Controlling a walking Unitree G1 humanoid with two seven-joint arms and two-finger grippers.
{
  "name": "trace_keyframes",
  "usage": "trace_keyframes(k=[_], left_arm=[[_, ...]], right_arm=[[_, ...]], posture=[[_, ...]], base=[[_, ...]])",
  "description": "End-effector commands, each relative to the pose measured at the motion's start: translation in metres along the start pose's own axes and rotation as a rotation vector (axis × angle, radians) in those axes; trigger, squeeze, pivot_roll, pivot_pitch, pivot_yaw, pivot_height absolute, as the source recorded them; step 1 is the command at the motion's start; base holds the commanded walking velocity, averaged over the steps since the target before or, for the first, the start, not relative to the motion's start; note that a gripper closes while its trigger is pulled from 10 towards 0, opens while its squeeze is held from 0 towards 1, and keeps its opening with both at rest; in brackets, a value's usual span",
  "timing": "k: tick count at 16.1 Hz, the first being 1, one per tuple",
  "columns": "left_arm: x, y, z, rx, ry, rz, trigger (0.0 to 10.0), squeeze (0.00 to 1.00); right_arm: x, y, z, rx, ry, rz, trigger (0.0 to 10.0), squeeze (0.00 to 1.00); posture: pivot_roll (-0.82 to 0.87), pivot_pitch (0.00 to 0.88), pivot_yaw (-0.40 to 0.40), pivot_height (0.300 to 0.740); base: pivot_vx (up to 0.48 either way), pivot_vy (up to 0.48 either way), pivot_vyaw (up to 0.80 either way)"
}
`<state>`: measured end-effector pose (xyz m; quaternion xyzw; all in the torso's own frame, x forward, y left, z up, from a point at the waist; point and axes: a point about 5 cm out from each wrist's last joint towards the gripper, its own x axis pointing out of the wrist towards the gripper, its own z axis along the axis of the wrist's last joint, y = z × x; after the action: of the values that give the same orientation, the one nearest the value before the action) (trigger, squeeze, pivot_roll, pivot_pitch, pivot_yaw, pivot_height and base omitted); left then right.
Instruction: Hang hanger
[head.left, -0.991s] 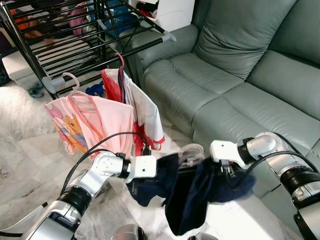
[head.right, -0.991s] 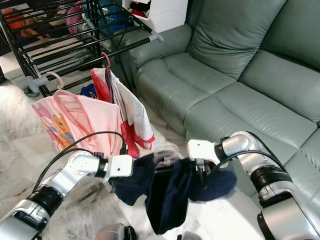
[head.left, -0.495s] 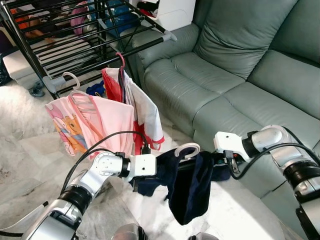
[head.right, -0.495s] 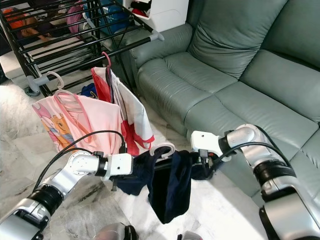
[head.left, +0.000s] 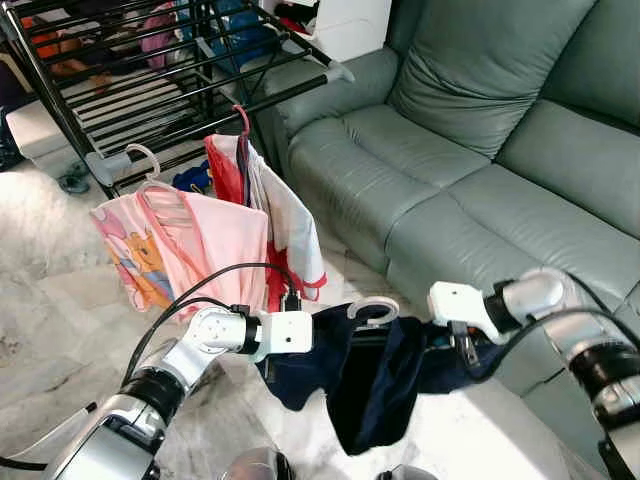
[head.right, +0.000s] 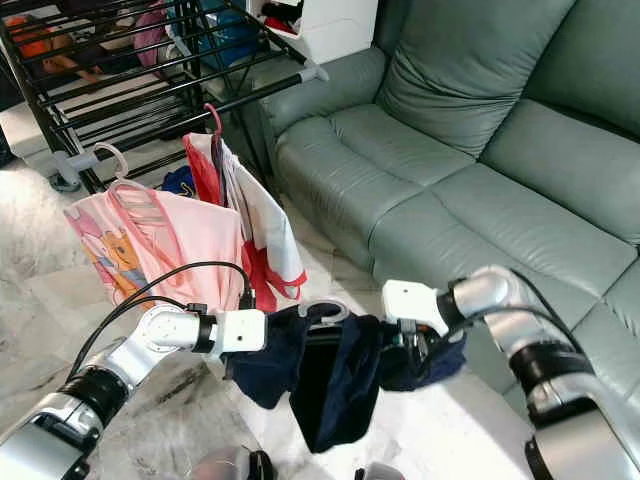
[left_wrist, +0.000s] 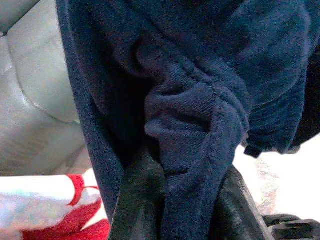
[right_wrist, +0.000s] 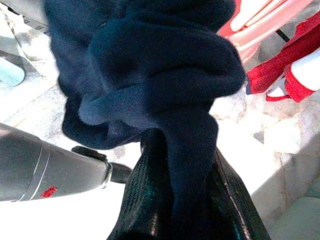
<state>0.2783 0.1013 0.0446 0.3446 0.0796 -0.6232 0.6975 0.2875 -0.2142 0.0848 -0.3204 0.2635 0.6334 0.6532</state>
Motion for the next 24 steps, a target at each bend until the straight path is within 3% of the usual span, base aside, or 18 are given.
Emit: trace_keyframes(k=[1,2,3,5,8,12,16,19,21,23,24], left_arm=[[0.001,0.008,0.003,0.064,0.024,0.027,8.3,1.0],[0.002,0.009,0.0,0.079,0.057,0.046,10.0,1.0],[0.002,0.009,-0.002,0.083,0.08,0.061,10.0,1.0],[0.003,0.005,-0.003,0.168,0.093,0.072,10.0,1.0],[0.006,-0.006,-0.003,0.223,0.064,0.069,10.0,1.0],[0.006,0.002,0.006,0.329,0.006,0.215,10.0,1.0],[0.001,-0.007,-0.004,0.325,0.016,0.228,10.0,1.0],[-0.005,-0.019,-0.012,0.319,0.014,0.224,10.0,1.0],[-0.007,-0.018,-0.019,0.271,0.06,0.276,10.0,1.0],[-0.013,-0.007,-0.026,0.09,0.084,0.434,10.0,1.0],[-0.018,0.003,-0.029,-0.098,0.07,0.603,10.0,1.0]], right_arm=[[0.0,-0.002,0.007,-0.033,-0.015,-0.027,0.0,0.0],[0.002,0.001,0.005,-0.02,-0.014,-0.035,0.0,0.0],[0.006,0.002,0.003,-0.017,-0.007,-0.057,0.0,0.0],[0.011,0.004,-0.004,-0.01,0.013,-0.126,0.0,0.0],[0.02,0.012,-0.012,0.039,0.006,-0.188,0.0,0.0],[0.044,0.026,-0.023,0.193,-0.016,-0.335,0.0,0.0],[0.056,0.039,-0.03,0.294,-0.034,-0.466,0.0,0.0],[0.059,0.041,-0.028,0.383,-0.075,-0.677,0.0,0.0],[0.06,0.04,-0.024,0.411,-0.109,-0.781,0.0,0.0],[0.062,0.04,-0.026,0.447,-0.088,-0.869,0.0,0.0],[0.059,0.039,-0.026,0.491,-0.098,-0.958,0.0,0.0]], posture=[[-0.05,0.0,0.058,0.74],[-0.05,0.0,0.056,0.74],[-0.05,0.0,0.056,0.74],[-0.05,0.0,0.052,0.74],[-0.04,0.0,0.041,0.74],[-0.04,0.0,0.026,0.74],[-0.05,0.0,0.036,0.74],[-0.07,0.0,0.069,0.74],[-0.07,0.0,0.072,0.74],[-0.07,0.0,0.075,0.74],[-0.07,0.0,0.071,0.74]], base=[[0.0,0.0,0.0],[0.0,0.0,0.0],[0.0,0.0,0.0],[0.0,0.0,0.0],[0.0,0.0,0.0],[0.0,0.0,0.0],[0.0,0.0,0.0],[0.0,0.0,0.0],[0.0,0.0,0.0],[0.0,0.0,0.0],[0.0,0.0,0.0]])
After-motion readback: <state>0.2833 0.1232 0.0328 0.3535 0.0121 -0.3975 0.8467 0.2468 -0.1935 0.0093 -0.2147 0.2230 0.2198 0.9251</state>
